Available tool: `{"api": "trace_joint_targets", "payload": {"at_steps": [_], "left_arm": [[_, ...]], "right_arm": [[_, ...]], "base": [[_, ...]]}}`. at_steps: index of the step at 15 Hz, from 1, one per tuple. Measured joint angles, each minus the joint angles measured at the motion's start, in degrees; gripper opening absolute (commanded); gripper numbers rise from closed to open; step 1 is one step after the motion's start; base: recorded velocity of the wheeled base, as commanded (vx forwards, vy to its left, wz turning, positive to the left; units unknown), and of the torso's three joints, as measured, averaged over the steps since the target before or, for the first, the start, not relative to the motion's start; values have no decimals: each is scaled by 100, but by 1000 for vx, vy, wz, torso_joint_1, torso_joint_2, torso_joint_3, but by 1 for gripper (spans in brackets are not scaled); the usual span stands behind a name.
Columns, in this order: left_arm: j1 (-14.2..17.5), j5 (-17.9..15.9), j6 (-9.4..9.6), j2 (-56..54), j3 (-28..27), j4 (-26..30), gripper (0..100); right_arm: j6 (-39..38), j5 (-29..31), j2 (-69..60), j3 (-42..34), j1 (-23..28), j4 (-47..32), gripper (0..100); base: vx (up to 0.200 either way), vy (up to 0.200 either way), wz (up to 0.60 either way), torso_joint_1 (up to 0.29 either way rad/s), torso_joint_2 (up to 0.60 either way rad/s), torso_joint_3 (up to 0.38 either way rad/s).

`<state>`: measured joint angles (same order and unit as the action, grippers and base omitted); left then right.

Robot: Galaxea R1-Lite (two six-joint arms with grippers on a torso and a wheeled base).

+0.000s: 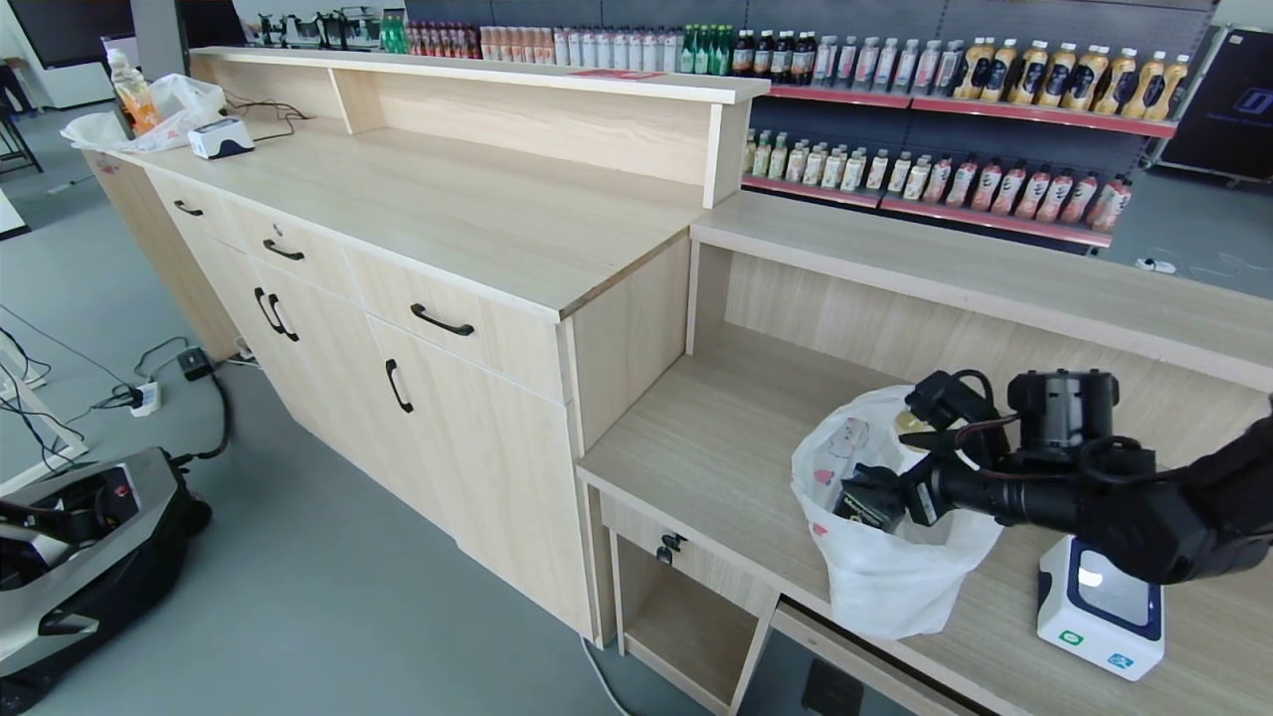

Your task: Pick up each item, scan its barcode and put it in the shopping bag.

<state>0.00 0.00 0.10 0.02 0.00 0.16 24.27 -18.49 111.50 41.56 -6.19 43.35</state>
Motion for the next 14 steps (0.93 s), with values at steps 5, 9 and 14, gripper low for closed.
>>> {"api": "trace_joint_targets", "payload": {"at_steps": [5,9,14], "left_arm": [[0,0,0,0,0,2,100],[-2,0,0,0,0,2,100],[0,0,0,0,0,2,100]], "right_arm": [[649,51,-1966,-601,694,-110,100],[189,255,-2994,-367,1118,-197,100],[-334,695,-4159,194,1716,-2228,100]], "base": [[0,0,-240,-1,-1,0],[0,0,-600,0,1,4],[0,0,-600,2,1,1]]}}
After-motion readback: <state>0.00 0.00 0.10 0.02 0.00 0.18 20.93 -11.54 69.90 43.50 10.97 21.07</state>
